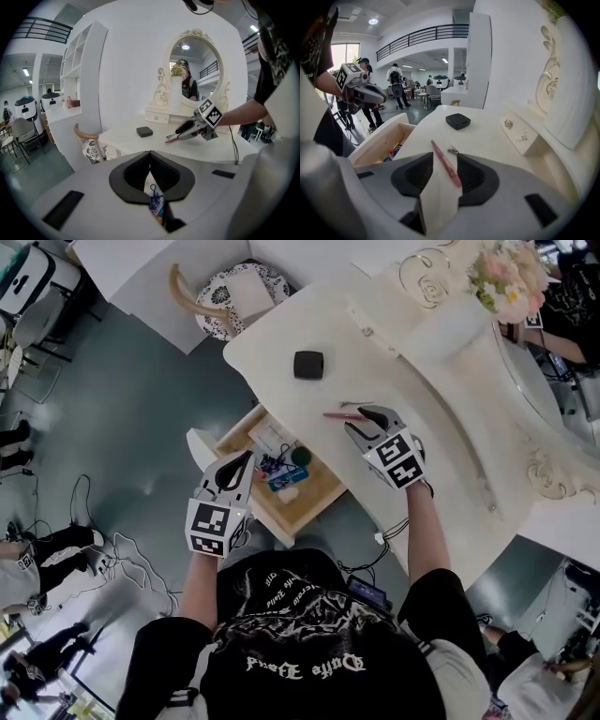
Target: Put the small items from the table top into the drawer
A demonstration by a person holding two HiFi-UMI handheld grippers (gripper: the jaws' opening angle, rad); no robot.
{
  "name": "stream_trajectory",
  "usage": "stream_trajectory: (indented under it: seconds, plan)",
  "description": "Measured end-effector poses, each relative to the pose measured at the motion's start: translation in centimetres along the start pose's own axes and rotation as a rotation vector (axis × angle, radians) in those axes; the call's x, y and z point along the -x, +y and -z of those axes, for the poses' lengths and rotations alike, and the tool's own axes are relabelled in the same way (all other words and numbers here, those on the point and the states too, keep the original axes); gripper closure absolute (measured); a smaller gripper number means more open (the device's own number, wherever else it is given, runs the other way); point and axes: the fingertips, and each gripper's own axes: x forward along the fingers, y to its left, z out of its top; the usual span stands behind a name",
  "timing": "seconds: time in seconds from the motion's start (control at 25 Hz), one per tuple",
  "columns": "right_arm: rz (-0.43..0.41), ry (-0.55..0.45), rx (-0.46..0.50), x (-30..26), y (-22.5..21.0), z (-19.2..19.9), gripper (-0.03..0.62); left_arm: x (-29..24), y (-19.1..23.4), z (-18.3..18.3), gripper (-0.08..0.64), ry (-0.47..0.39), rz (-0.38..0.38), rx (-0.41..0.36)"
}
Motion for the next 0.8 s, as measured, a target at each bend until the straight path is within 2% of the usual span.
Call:
stream_trajectory:
  seconds: [0.16, 0.56, 0.68, 0.8]
  plan:
    - [-0.024, 0.027, 0.035, -0.9, -0.1, 0.5, 0.426, 0.1, -0.1, 0.5, 0.545, 0.018, -0.003, 0.004]
    - [-0.047, 0.075, 0.046, -1.8, -0.3, 1.4, 0.433, 0.4, 0.3, -0.1, 0.545, 0.008, -0.02, 0.001]
    - [-0.063, 0.076, 0.047, -2.0, -0.1, 1.3, 0.447, 0.2, 0.4, -0.5, 0.545, -0.002, -0.017, 0.008]
    - [-0.085, 0.082, 0.05, -2.1, 0.4, 1.5, 0.489, 0.2, 0.0, -1.2, 0.545, -0.015, -0.01, -0.011]
